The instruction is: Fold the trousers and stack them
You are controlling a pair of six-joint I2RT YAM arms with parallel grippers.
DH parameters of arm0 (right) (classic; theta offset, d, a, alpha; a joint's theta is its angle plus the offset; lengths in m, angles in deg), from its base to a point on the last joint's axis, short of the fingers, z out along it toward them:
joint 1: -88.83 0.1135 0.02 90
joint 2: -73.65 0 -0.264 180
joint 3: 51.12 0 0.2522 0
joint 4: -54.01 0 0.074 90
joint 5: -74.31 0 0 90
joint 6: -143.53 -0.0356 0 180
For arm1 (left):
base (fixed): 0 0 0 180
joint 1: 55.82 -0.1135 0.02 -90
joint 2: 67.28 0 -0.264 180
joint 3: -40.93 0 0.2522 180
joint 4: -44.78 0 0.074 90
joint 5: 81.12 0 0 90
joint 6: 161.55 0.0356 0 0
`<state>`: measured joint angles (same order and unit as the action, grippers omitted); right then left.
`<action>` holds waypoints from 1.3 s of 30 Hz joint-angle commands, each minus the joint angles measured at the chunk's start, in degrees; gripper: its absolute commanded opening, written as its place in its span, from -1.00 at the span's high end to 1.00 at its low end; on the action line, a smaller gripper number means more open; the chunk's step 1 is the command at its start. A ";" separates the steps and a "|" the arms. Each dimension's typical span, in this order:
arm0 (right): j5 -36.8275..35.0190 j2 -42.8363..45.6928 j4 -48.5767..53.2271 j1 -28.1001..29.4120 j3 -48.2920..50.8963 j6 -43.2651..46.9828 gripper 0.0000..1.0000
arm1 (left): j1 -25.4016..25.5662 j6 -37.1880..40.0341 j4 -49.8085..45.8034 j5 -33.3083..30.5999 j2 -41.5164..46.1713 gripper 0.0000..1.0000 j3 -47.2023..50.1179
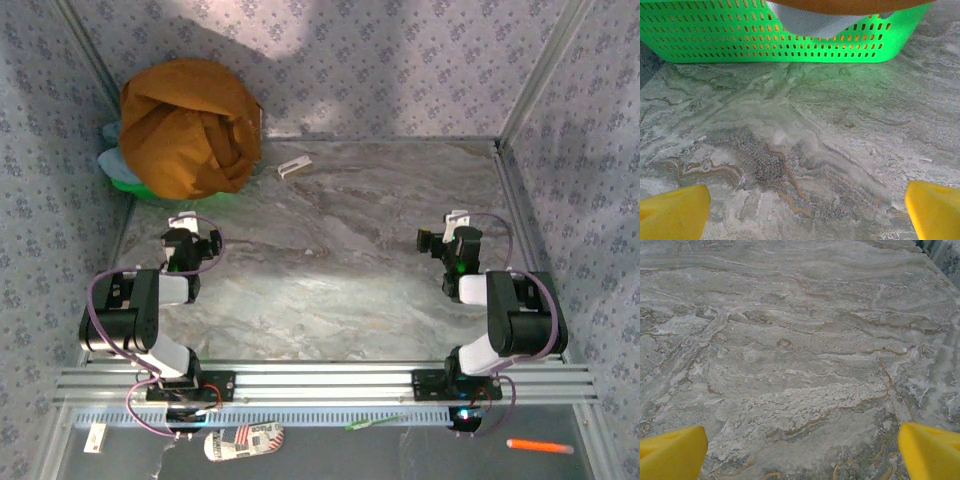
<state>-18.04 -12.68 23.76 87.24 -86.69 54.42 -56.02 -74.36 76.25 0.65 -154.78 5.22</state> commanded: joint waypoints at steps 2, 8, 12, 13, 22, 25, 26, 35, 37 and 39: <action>-0.55 -0.64 -1.34 0.00 -1.09 0.40 -0.99 | 0.40 0.62 2.40 -0.05 -0.47 -0.99 -1.25; -0.03 -0.69 -1.17 -0.24 -1.16 0.35 -0.99 | 0.32 0.57 2.23 0.16 -0.48 -0.99 -1.34; -0.11 -0.62 -1.30 -0.26 -1.07 0.42 -0.99 | 0.34 0.63 2.40 0.23 -0.36 -0.99 -1.21; -0.11 -0.62 -1.42 -0.18 -1.02 0.43 -0.99 | 0.38 0.61 2.47 0.14 -0.30 -0.99 -1.21; -0.44 11.56 20.07 2.29 -10.36 1.58 -0.99 | 3.77 2.52 -21.89 -1.60 23.48 -0.99 -5.79; 2.58 18.76 27.78 5.44 -14.76 1.13 -0.99 | 5.63 2.29 -34.33 1.16 33.33 -0.99 -9.86; 1.86 20.58 31.83 7.04 -17.34 0.40 -0.99 | 6.19 2.00 -38.21 1.72 36.00 -0.99 -11.58; 0.16 23.21 61.71 10.89 -36.13 -24.90 -0.99 | 7.81 -23.09 -66.49 -2.26 54.02 -0.99 -30.32; 14.06 21.60 54.68 7.29 -32.05 -28.84 -0.99 | 7.77 -20.81 -62.82 4.58 58.05 -0.99 -30.00; 17.72 19.57 52.97 5.35 -30.62 -32.73 -0.99 | 7.69 -23.43 -60.13 3.93 60.22 -0.99 -29.21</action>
<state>-11.51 11.04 73.47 95.53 -121.29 33.59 -48.31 -91.19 18.62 1.90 -97.50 -23.88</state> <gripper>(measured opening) 0.996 0.995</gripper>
